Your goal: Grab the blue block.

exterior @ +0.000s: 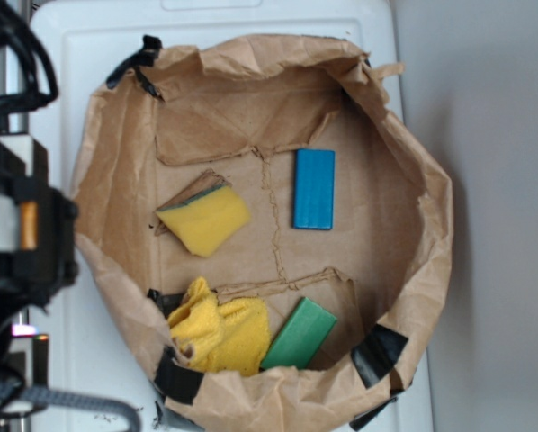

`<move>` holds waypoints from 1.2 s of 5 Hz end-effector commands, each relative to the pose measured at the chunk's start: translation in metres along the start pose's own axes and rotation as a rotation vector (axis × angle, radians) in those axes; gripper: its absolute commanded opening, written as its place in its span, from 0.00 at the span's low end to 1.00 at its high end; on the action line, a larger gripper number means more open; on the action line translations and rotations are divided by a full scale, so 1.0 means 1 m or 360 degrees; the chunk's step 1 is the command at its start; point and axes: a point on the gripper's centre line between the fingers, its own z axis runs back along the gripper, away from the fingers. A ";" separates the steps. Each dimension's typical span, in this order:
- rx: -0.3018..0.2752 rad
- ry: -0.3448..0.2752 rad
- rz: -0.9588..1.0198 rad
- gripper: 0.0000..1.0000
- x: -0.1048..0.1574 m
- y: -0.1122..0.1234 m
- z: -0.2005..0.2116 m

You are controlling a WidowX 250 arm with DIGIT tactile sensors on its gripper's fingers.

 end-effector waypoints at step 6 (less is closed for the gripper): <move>-0.0025 -0.0322 0.0998 1.00 0.043 0.043 -0.072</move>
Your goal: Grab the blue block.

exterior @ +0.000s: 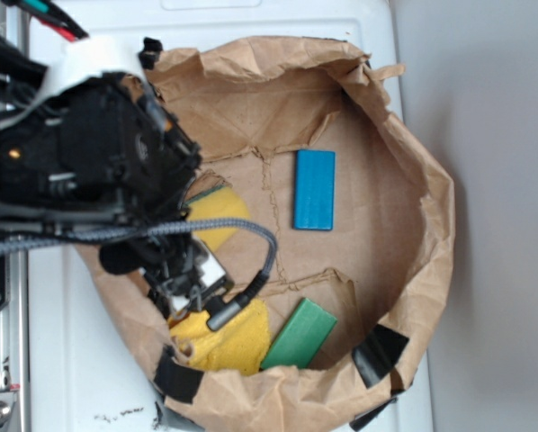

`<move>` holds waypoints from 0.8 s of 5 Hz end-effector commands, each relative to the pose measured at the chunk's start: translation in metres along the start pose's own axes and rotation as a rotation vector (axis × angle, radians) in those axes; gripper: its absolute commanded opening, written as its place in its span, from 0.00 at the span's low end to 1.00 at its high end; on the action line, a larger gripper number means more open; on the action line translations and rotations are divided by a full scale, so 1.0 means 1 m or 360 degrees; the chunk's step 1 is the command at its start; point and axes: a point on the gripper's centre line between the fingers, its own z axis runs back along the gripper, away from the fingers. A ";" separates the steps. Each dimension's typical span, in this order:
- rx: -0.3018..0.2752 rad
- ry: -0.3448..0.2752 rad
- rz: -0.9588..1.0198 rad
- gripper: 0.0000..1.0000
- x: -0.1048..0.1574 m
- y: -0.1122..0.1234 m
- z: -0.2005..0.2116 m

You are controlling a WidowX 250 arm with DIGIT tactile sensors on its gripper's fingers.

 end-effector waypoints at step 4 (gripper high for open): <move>0.0113 -0.0164 0.0193 1.00 0.045 -0.022 -0.057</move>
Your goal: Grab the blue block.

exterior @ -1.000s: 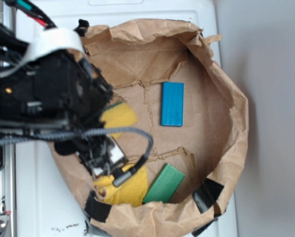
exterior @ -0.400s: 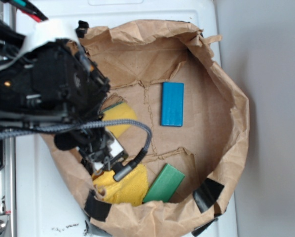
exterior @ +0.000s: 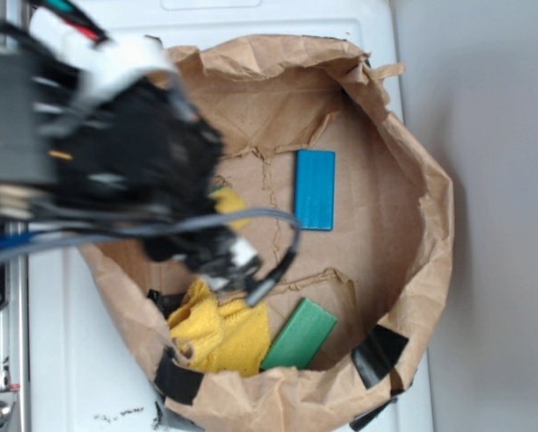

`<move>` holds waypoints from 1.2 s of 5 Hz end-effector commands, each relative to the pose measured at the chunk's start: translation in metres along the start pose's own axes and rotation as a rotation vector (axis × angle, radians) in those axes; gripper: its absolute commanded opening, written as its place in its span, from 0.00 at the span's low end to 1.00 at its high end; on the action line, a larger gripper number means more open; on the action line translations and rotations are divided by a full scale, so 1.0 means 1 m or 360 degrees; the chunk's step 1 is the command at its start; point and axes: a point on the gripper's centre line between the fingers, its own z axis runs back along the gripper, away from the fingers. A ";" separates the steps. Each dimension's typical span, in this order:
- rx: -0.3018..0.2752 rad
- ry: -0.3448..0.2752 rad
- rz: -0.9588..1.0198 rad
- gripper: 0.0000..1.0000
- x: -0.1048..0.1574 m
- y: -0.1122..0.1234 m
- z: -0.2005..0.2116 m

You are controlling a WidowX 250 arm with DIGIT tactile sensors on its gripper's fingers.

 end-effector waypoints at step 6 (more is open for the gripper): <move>0.0034 -0.0092 0.0386 1.00 0.069 -0.024 -0.066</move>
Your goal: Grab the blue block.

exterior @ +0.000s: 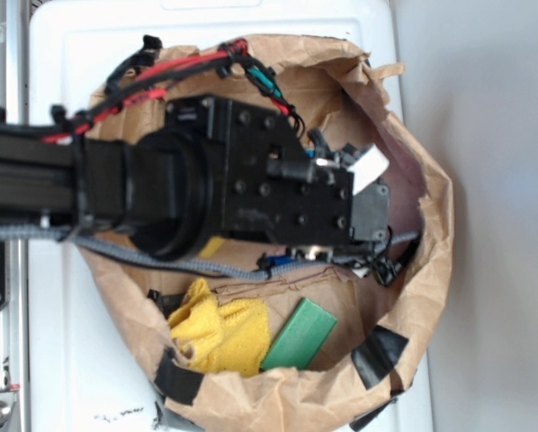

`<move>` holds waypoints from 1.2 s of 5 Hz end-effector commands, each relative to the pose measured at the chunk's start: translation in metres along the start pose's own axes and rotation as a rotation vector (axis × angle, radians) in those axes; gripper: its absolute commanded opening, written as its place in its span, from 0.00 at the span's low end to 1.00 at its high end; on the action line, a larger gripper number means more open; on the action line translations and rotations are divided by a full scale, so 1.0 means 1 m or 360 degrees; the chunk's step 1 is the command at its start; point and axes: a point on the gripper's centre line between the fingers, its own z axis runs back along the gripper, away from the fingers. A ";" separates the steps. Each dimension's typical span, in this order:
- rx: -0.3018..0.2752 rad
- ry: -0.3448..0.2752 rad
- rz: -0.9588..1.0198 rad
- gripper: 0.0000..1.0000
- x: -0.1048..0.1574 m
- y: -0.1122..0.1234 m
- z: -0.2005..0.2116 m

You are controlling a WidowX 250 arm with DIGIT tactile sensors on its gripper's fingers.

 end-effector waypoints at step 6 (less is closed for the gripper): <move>0.0132 0.0154 0.0226 1.00 0.014 -0.010 0.014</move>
